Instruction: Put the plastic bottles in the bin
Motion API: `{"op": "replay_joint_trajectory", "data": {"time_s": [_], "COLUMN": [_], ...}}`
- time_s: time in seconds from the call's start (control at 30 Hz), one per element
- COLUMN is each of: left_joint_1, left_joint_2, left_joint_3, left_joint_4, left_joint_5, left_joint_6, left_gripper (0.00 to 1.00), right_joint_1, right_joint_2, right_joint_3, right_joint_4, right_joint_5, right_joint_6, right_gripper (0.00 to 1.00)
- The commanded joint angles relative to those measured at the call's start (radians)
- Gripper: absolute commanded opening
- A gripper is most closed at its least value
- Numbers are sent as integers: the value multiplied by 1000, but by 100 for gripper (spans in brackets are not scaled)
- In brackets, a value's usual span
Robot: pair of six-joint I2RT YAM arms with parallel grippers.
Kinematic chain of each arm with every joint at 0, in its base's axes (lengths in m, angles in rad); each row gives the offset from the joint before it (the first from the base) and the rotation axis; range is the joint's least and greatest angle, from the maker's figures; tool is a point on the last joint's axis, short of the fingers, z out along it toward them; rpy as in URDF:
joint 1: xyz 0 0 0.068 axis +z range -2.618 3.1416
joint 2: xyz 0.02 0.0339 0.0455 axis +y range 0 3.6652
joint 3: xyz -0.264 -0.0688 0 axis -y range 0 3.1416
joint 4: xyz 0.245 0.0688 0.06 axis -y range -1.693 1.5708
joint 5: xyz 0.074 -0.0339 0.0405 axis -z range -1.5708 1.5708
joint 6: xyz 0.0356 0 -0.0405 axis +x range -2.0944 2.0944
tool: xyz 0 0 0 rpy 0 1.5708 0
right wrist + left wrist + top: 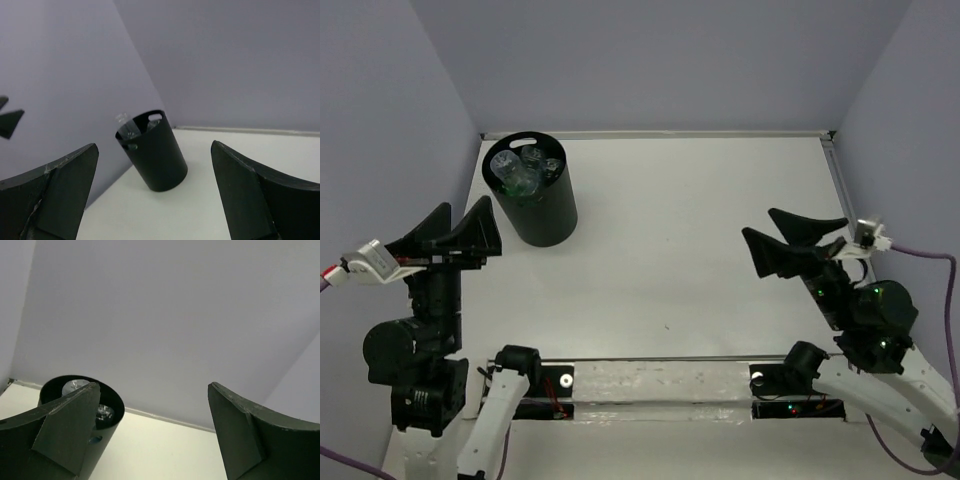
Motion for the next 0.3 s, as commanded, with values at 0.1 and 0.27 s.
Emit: {"op": "replay_joint_trajectory", "data": {"time_s": [0.1, 0.27], "left_joint_1": [2, 2], "left_joint_2": [-141, -125], "left_joint_3": [-125, -148], "left_joint_4": [-79, -42], "left_joint_5": [118, 170], "left_joint_6": [-6, -1], "left_gripper": [99, 99], "right_joint_1": [6, 6], "right_joint_2": [-191, -132], "right_joint_3": [43, 70], "right_joint_4": [-83, -86], "right_joint_5": [220, 240], "right_joint_6": [-30, -50], "right_gripper": [100, 100]}}
